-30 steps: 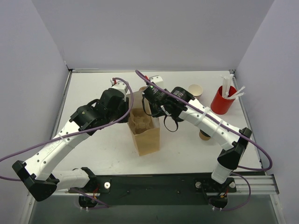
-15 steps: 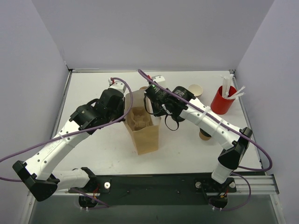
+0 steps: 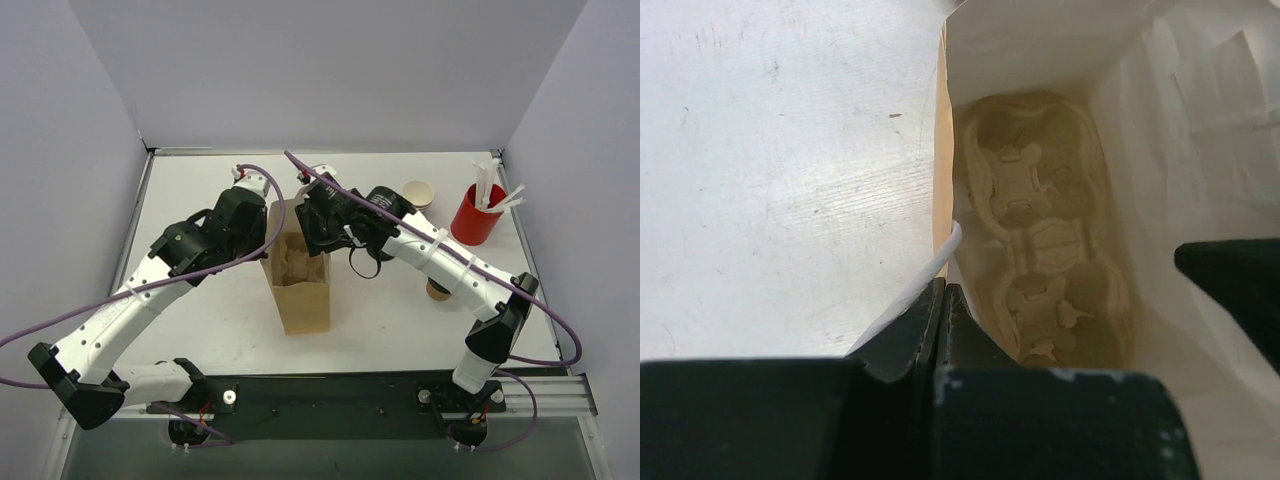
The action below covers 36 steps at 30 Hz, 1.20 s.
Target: Pack the takeout coffee
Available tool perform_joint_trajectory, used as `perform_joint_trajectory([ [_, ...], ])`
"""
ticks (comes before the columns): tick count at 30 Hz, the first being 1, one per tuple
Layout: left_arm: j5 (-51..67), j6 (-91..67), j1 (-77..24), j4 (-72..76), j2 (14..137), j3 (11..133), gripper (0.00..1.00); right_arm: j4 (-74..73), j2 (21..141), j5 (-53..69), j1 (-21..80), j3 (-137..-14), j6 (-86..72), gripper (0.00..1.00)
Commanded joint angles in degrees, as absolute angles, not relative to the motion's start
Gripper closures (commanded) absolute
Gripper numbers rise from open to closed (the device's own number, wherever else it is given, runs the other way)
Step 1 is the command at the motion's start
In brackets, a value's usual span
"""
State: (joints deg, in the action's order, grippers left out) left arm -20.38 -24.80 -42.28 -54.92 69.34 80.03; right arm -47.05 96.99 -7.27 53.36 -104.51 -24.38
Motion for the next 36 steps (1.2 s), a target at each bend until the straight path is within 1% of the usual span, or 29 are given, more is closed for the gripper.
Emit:
perform_joint_trajectory([
  [1, -20.4, -25.2, -42.2, -56.0, 70.1, 84.0, 1.00, -44.7, 95.2, -3.7, 53.8, -106.2, -22.3, 0.53],
  [3, -20.8, -25.7, -42.3, -56.4, 70.4, 84.5, 1.00, -43.7, 93.9, -3.2, 53.7, -105.6, -21.8, 0.49],
  [5, -21.4, -26.2, -42.3, -56.4, 70.6, 84.7, 1.00, -43.1, 92.9, -2.5, 53.7, -105.2, -21.5, 0.42],
  [6, -21.6, -26.3, -42.3, -56.5, 70.7, 84.8, 1.00, -42.3, 92.4, -2.1, 53.8, -104.6, -21.4, 0.39],
  [7, -22.1, -26.3, -42.3, -56.7, 70.7, 84.9, 1.00, -42.0, 91.5, -1.9, 53.8, -104.2, -20.7, 0.33],
  [9, -22.7, -26.3, -42.3, -56.9, 70.8, 85.3, 1.00, -41.0, 89.7, -1.1, 53.6, -102.9, -20.0, 0.26],
  [10, -22.8, -26.3, -42.3, -57.0, 70.8, 85.3, 1.00, -40.5, 89.2, -0.7, 53.6, -102.5, -19.7, 0.22],
  [13, -23.5, -26.2, -42.2, -57.0, 70.8, 85.8, 1.00, -39.4, 87.2, -0.4, 53.6, -101.3, -19.3, 0.16],
  [16, -23.6, -26.0, -42.2, -56.8, 70.7, 86.1, 1.00, -38.7, 85.0, -0.4, 53.5, -100.0, -19.6, 0.14],
  [20, -23.4, -26.1, -42.2, -56.4, 70.8, 86.0, 1.00, -38.9, 82.6, -2.4, 52.2, -99.1, -23.6, 0.14],
  [23, -23.0, -26.2, -42.3, -56.2, 70.9, 85.5, 1.00, -38.8, 79.6, -4.5, 51.7, -96.6, -25.7, 0.19],
  [25, -22.9, -26.2, -42.3, -56.2, 70.9, 85.1, 1.00, -36.7, 75.9, -8.6, 51.6, -94.1, -28.6, 0.24],
  [26, -22.9, -26.3, -42.3, -56.0, 70.8, 85.0, 1.00, -34.8, 74.5, -10.0, 51.2, -90.9, -29.3, 0.26],
  [27, -22.9, -26.3, -42.3, -56.0, 70.8, 85.0, 1.00, -33.9, 72.4, -10.7, 51.0, -89.4, -31.1, 0.31],
  [29, -22.7, -26.3, -42.3, -55.8, 70.8, 84.9, 1.00, -30.5, 70.5, -10.5, 50.5, -85.1, -32.3, 0.33],
  [32, -22.5, -26.4, -42.3, -55.7, 70.9, 85.0, 1.00, -29.9, 70.7, -8.1, 50.0, -84.2, -33.7, 0.36],
  [36, -22.1, -26.4, -42.4, -55.5, 71.0, 85.2, 1.00, -29.0, 73.9, -5.9, 49.8, -84.6, -34.1, 0.41],
])
